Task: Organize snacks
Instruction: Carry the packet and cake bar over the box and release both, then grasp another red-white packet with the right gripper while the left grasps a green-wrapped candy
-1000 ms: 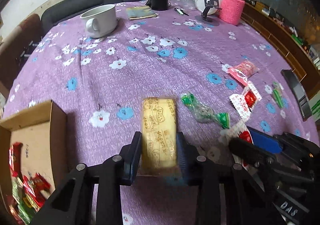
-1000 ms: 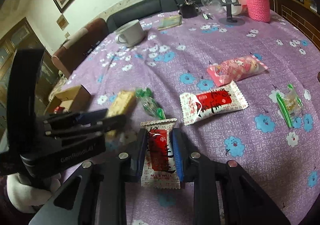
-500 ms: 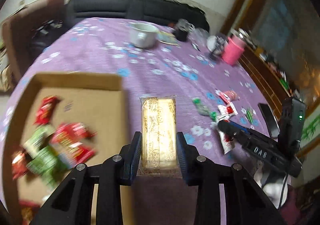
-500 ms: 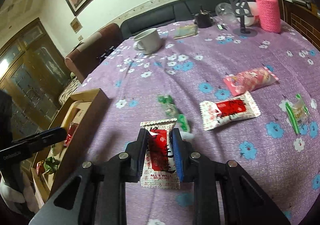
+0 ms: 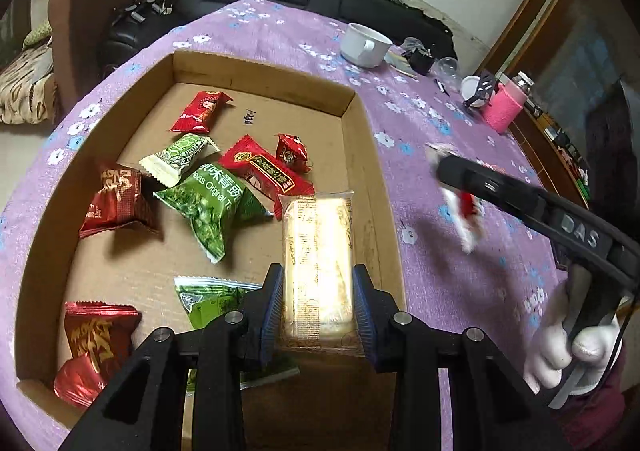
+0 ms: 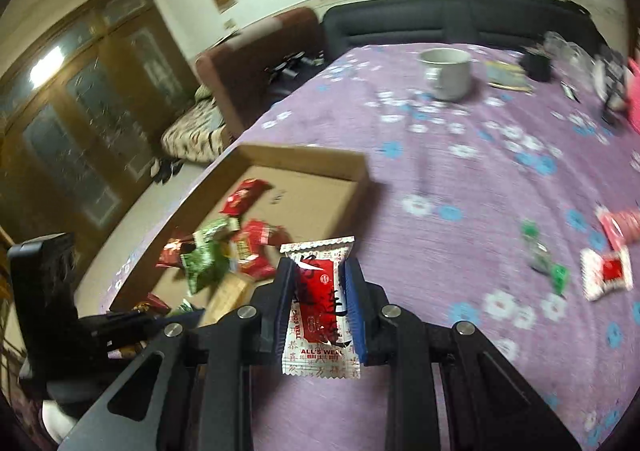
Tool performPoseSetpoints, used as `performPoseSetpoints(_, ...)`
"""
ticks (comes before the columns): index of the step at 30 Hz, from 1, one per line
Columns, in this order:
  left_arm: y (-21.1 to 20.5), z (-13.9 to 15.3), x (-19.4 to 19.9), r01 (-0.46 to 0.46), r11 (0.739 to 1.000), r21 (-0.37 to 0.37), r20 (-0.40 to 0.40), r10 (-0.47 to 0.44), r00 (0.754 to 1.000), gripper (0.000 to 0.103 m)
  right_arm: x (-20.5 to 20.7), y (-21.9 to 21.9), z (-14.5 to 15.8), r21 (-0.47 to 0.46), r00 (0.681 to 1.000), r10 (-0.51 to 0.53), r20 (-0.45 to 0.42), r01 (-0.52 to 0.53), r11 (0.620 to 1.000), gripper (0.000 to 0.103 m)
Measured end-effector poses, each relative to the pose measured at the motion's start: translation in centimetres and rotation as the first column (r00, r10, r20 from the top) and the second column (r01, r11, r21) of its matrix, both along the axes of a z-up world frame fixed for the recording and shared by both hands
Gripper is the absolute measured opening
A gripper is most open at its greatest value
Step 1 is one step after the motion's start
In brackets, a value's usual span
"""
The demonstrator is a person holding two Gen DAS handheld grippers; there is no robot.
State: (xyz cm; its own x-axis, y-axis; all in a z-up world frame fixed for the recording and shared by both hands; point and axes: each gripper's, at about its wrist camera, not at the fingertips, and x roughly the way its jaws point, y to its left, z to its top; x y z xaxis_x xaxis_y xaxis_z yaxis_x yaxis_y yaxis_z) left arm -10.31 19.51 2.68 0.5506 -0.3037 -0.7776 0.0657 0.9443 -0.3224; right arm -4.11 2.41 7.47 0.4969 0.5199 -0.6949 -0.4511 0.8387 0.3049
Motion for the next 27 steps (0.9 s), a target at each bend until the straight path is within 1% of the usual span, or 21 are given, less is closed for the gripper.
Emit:
performPoseSetpoints(1,0.1,0.1,-0.2,0.0,1.0,-0.004,0.002,0.0,1.0,0.039,0.1,0.8,0.1,-0.011,1.0,0.009,0.002,-0.009,1.0,0.025)
performPoseSetpoints(3,0.5,0.2,-0.5,0.006,0.999,-0.034,0.004,-0.006,1.0,0.045,0.5,2.4,0.1,-0.035,1.0,0.023,0.0,-0.023,0.999,0.025)
performPoseSetpoints(5,1.0,0.6,-1.0,0.023,0.997,-0.075,0.021,-0.021,1.0,0.053,1.1,3.8,0.0,-0.053,1.0,0.03,-0.007,-0.03,0.998,0.025)
performPoseSetpoints(6,1.2,0.8,-1.2,0.026,0.996,-0.084,0.028,-0.023,0.999,0.058,1.5,4.4,0.0,-0.062,0.999,0.03,-0.01,-0.031,0.998,0.025)
performPoseSetpoints(7,1.6,1.1,-1.6,0.027,0.995,-0.095,0.045,-0.022,0.999,0.062,1.9,4.9,0.0,-0.072,0.999,0.03,-0.012,-0.031,0.997,0.025)
performPoseSetpoints(11,3.1,1.9,-2.6,0.016,0.991,-0.132,0.077,-0.006,0.997,0.065,4.5,6.8,-0.7,-0.124,1.0,0.01,-0.026,-0.013,0.992,0.025)
performPoseSetpoints(14,4.2,2.5,-3.3,-0.006,0.99,-0.142,0.097,0.02,0.995,0.071,6.3,8.0,-1.4,-0.164,0.999,-0.012,-0.03,0.006,0.986,0.025)
performPoseSetpoints(16,4.9,2.6,-3.6,-0.02,0.989,-0.149,0.103,0.036,0.994,0.076,7.3,8.5,-2.0,-0.169,0.999,-0.018,-0.044,0.01,0.986,0.027)
performPoseSetpoints(18,5.5,2.6,-3.8,-0.031,0.987,-0.157,0.105,0.048,0.993,0.078,7.9,8.2,-2.2,-0.152,0.998,-0.043,-0.053,0.034,0.988,0.035)
performPoseSetpoints(22,5.9,2.5,-3.6,-0.035,0.981,-0.192,0.1,0.055,0.993,0.08,7.2,5.7,-0.7,-0.093,0.997,-0.063,-0.04,0.059,0.994,0.036)
performPoseSetpoints(24,5.6,2.5,-3.4,-0.022,0.976,-0.216,0.098,0.044,0.994,0.081,6.2,3.4,0.2,-0.083,0.997,-0.074,-0.018,0.073,0.994,0.044)
performPoseSetpoints(25,5.4,2.5,-3.4,-0.008,0.971,-0.238,0.096,0.032,0.995,0.081,5.7,1.5,0.6,-0.08,0.996,-0.091,-0.005,0.09,0.993,0.046)
performPoseSetpoints(27,5.0,2.7,-3.4,0.009,0.966,-0.258,0.099,0.018,0.995,0.083,5.1,-2.0,1.1,-0.075,0.991,-0.131,0.007,0.132,0.988,0.047)
